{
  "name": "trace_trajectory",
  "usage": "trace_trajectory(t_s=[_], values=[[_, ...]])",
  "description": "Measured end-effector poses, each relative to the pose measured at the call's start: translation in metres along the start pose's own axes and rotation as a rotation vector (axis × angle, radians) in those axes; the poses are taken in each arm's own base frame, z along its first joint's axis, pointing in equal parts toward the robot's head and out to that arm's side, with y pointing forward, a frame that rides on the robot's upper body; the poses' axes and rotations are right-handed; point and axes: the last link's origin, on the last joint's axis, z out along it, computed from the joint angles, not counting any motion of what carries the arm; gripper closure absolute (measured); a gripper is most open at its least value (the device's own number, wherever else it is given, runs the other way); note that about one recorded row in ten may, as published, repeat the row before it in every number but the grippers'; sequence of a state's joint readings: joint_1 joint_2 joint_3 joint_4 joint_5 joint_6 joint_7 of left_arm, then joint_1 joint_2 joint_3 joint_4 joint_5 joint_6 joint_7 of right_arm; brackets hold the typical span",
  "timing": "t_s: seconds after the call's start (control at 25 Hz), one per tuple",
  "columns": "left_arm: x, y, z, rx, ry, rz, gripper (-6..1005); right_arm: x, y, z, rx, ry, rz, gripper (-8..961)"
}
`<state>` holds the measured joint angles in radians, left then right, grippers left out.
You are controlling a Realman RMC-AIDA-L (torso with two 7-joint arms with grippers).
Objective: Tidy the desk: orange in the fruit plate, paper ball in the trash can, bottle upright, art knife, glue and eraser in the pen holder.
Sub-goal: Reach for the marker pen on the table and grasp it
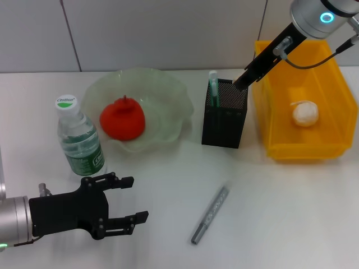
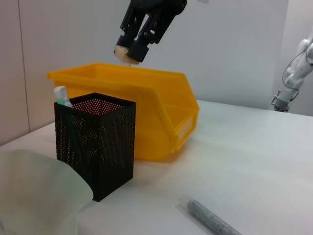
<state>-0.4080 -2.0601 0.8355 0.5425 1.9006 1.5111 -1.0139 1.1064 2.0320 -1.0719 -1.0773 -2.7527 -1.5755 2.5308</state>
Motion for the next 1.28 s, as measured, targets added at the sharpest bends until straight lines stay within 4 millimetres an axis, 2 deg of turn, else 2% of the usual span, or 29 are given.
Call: trace_trajectory(t_s=[0.16, 0.36, 0.52, 0.72, 0.84, 0.96, 1.0, 1.12, 1.28], values=[[0.0, 0.0, 0.0, 0.0, 0.001, -0.002, 192, 0.003, -0.008, 0.012, -0.001, 0.017, 0.009, 469], [0.0, 0.0, 0.0, 0.0, 0.002, -0.005, 193, 0.002, -0.01, 0.027, -0.002, 0.009, -0.005, 451], [0.0, 0.0, 0.0, -0.001, 0.002, -0.007, 193, 0.0, -0.009, 0.027, 0.002, -0.002, -0.01, 436], [0.0, 0.0, 0.0, -0.001, 0.004, -0.008, 193, -0.002, -0.007, 0.027, 0.003, -0.014, -0.013, 236], [0.0, 0.001, -0.001, 0.0, 0.003, -0.01, 193, -0.004, -0.005, 0.024, 0.003, -0.043, -0.016, 228], [-0.001, 0.001, -0.002, 0.0, 0.003, -0.011, 193, -0.007, 0.004, 0.008, -0.049, -0.161, -0.047, 221], [-0.001, 0.001, -0.002, 0.0, 0.003, -0.012, 194, -0.007, 0.004, 0.008, -0.049, -0.161, -0.047, 218], [-0.002, 0.002, -0.002, 0.001, 0.002, -0.013, 194, -0.004, 0.016, -0.003, -0.155, -0.256, -0.122, 211], [-0.002, 0.002, -0.002, -0.001, 0.001, -0.013, 194, 0.013, 0.033, -0.012, -0.356, -0.297, -0.305, 207]])
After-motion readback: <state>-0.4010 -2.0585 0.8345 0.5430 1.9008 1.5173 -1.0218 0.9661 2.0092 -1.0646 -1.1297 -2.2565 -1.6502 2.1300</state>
